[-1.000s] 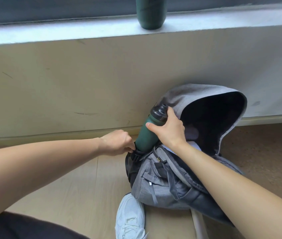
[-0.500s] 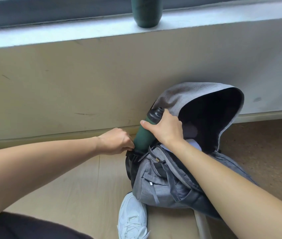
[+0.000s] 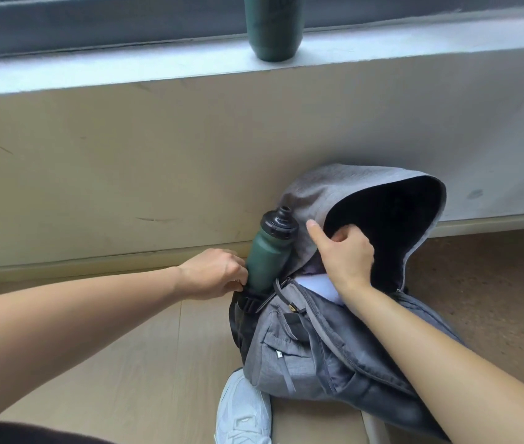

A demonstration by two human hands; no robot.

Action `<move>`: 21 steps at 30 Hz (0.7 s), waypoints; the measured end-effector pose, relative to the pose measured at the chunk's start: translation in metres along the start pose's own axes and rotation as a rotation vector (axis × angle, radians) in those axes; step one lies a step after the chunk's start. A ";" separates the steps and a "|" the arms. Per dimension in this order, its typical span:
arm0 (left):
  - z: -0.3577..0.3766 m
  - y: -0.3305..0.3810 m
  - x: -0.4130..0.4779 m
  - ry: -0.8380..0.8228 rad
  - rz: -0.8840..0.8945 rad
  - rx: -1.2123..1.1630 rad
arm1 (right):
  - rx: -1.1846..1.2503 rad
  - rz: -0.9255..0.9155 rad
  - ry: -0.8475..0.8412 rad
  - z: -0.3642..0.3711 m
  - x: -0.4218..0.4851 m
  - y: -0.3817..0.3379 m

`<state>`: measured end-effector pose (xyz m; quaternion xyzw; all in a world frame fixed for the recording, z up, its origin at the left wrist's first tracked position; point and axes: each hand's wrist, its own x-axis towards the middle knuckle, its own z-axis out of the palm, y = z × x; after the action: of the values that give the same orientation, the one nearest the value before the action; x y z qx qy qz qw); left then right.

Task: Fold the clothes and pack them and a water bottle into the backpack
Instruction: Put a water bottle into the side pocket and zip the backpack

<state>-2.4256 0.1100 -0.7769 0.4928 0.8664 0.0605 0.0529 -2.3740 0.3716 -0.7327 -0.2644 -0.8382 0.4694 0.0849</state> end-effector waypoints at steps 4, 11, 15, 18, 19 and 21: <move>0.000 0.000 0.004 -0.070 -0.043 0.002 | 0.140 0.157 -0.392 0.010 0.026 -0.009; -0.017 0.006 0.011 -0.051 -0.106 -0.034 | 0.109 -0.218 -0.215 -0.009 0.016 -0.055; -0.036 0.014 0.024 0.099 -0.021 0.007 | 0.176 -0.372 -0.130 -0.044 -0.008 -0.068; -0.039 0.013 0.024 0.114 0.065 0.132 | 0.222 -0.418 -0.251 -0.058 -0.040 -0.060; -0.037 0.012 0.021 0.058 0.070 0.162 | 0.220 -0.418 -0.299 -0.059 -0.050 -0.057; -0.041 0.015 0.019 -0.125 -0.025 0.151 | 0.220 -0.354 -0.356 -0.056 -0.063 -0.049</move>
<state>-2.4289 0.1312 -0.7349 0.4872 0.8697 -0.0364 0.0701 -2.3167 0.3601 -0.6548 -0.0165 -0.8171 0.5746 0.0451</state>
